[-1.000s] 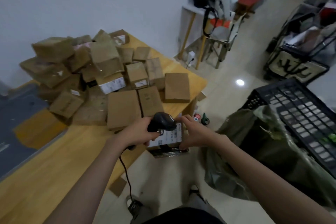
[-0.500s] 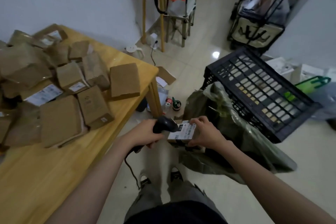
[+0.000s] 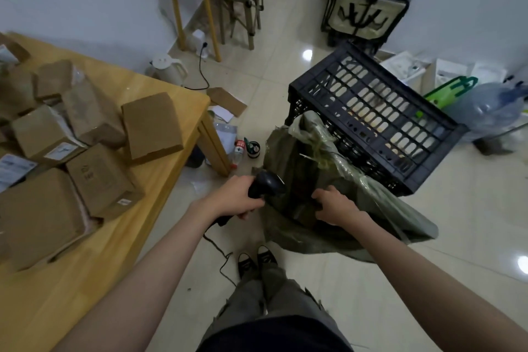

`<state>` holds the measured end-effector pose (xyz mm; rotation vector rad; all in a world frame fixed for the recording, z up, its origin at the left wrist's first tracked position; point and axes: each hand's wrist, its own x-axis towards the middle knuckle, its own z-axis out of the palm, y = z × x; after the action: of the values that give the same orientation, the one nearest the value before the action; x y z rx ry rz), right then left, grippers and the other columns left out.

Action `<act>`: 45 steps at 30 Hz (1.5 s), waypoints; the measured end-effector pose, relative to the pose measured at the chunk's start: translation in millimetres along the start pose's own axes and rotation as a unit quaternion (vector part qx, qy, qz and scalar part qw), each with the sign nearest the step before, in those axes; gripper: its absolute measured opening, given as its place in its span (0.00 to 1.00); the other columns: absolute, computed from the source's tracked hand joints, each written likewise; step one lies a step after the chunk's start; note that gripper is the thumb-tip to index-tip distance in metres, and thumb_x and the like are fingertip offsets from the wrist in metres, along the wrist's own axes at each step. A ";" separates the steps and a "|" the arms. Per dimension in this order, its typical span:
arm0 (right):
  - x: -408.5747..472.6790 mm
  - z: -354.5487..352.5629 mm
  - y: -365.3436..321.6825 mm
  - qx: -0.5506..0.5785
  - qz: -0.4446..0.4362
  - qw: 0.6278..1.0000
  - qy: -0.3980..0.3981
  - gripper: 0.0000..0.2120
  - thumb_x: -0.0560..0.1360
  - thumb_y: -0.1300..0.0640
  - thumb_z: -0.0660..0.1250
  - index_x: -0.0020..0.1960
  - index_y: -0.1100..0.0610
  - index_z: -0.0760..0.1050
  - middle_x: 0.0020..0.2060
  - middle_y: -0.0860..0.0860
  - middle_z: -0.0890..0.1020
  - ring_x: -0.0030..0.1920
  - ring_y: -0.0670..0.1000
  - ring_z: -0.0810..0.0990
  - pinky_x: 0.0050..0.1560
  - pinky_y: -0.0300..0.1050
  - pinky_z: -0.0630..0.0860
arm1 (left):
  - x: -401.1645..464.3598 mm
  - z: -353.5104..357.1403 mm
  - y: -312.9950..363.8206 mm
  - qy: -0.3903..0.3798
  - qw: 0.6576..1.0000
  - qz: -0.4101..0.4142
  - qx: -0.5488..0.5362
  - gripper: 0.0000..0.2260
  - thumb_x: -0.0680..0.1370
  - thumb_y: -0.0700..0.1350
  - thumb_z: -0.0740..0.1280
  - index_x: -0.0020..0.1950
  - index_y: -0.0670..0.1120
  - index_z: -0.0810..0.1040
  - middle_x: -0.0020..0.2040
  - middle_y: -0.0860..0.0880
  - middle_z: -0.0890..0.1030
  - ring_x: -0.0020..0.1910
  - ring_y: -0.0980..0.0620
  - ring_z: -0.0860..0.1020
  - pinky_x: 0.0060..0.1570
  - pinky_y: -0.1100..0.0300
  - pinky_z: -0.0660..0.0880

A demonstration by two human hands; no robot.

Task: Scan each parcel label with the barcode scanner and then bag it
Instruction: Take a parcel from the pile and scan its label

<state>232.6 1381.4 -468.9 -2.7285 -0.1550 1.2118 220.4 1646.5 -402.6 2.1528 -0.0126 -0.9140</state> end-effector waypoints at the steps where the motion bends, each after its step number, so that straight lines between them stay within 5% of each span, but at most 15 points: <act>1: -0.9 -4.3 -2.7 0.003 -0.006 1.000 0.005 0.27 0.77 0.54 0.68 0.74 0.49 0.66 0.65 0.55 0.69 0.61 0.60 0.76 0.57 0.54 0.77 | 0.1 -0.8 0.8 -0.001 1.000 0.002 -0.006 0.08 0.76 0.39 0.70 0.46 0.51 0.74 0.40 0.43 0.82 0.30 0.47 0.83 0.36 0.47 0.83; 5: -4.6 -31.9 -23.3 0.010 -0.044 0.999 0.018 0.28 0.76 0.53 0.70 0.74 0.50 0.66 0.62 0.54 0.70 0.58 0.58 0.77 0.56 0.54 0.77 | -6.9 -11.1 1.1 0.017 1.000 0.008 -0.016 0.09 0.76 0.40 0.70 0.54 0.49 0.76 0.43 0.42 0.83 0.34 0.45 0.84 0.37 0.46 0.83; 11: -14.9 -80.5 -80.3 -0.008 -0.131 0.989 0.061 0.24 0.76 0.53 0.69 0.70 0.51 0.69 0.60 0.54 0.74 0.58 0.56 0.76 0.57 0.53 0.78 | -48.5 -40.7 -3.4 0.094 0.995 -0.007 -0.017 0.07 0.77 0.41 0.70 0.54 0.48 0.75 0.41 0.45 0.83 0.34 0.48 0.85 0.37 0.55 0.83; 15: -22.9 -101.9 -131.1 -0.024 -0.193 0.978 0.075 0.22 0.76 0.53 0.69 0.68 0.53 0.72 0.60 0.55 0.78 0.57 0.56 0.78 0.57 0.51 0.77 | -92.0 -58.1 -14.6 0.159 0.987 -0.015 -0.031 0.08 0.78 0.43 0.69 0.46 0.55 0.73 0.40 0.49 0.83 0.35 0.47 0.85 0.42 0.49 0.83; 21: -41.2 -117.7 -215.4 -0.078 -0.300 0.949 0.061 0.17 0.76 0.53 0.70 0.63 0.54 0.74 0.52 0.48 0.77 0.53 0.50 0.76 0.53 0.45 0.74 | -165.1 -67.8 -56.8 0.247 0.963 -0.064 -0.093 0.03 0.79 0.43 0.68 0.46 0.49 0.75 0.38 0.46 0.83 0.35 0.48 0.84 0.44 0.46 0.81; 25: -40.1 -108.9 -269.0 -0.124 -0.344 0.929 0.059 0.16 0.75 0.55 0.70 0.62 0.54 0.76 0.55 0.53 0.81 0.56 0.55 0.80 0.55 0.51 0.79 | -214.3 -65.5 -87.1 0.299 0.943 -0.101 -0.107 0.05 0.78 0.43 0.69 0.44 0.46 0.75 0.37 0.45 0.82 0.34 0.48 0.84 0.41 0.50 0.82; 30: -49.4 -90.6 -328.7 -0.173 -0.408 0.897 0.016 0.25 0.77 0.51 0.70 0.72 0.52 0.69 0.65 0.53 0.77 0.62 0.55 0.77 0.57 0.48 0.77 | -267.5 -56.8 -123.1 0.352 0.913 -0.137 -0.154 0.05 0.78 0.44 0.69 0.49 0.45 0.75 0.39 0.44 0.82 0.34 0.45 0.84 0.41 0.46 0.81; 34: -56.2 -73.0 -370.0 -0.197 -0.439 0.877 0.005 0.25 0.77 0.49 0.69 0.72 0.51 0.69 0.63 0.54 0.79 0.60 0.55 0.79 0.59 0.54 0.78 | -299.8 -53.5 -141.6 0.398 0.884 -0.159 -0.187 0.04 0.78 0.41 0.69 0.47 0.46 0.75 0.39 0.44 0.81 0.33 0.45 0.84 0.39 0.49 0.80; 39: -65.5 -54.0 -420.7 -0.219 -0.468 0.856 -0.003 0.24 0.79 0.51 0.68 0.73 0.53 0.69 0.64 0.54 0.78 0.62 0.54 0.78 0.59 0.49 0.77 | -332.4 -58.5 -172.5 0.435 0.861 -0.173 -0.199 0.04 0.78 0.42 0.70 0.47 0.43 0.76 0.39 0.42 0.82 0.34 0.44 0.84 0.38 0.51 0.80; 43: -69.8 -38.9 -464.6 -0.224 -0.474 0.852 -0.009 0.23 0.78 0.53 0.67 0.72 0.52 0.70 0.53 0.52 0.81 0.53 0.52 0.80 0.48 0.46 0.78 | -354.4 -73.3 -202.5 0.448 0.854 -0.167 -0.205 0.04 0.78 0.41 0.70 0.48 0.44 0.76 0.39 0.42 0.82 0.34 0.44 0.84 0.39 0.50 0.81; 45: -72.1 -29.7 -489.1 -0.233 -0.476 0.848 0.002 0.25 0.77 0.50 0.68 0.72 0.50 0.69 0.58 0.53 0.81 0.57 0.53 0.79 0.55 0.50 0.78 | -366.7 -82.4 -222.2 0.448 0.854 -0.166 -0.207 0.04 0.78 0.41 0.70 0.48 0.43 0.76 0.39 0.43 0.82 0.34 0.43 0.84 0.39 0.50 0.81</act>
<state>190.5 1848.2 -308.7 -2.3396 -1.7432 0.8940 -61.4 1961.4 -292.5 1.9888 0.9545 0.0166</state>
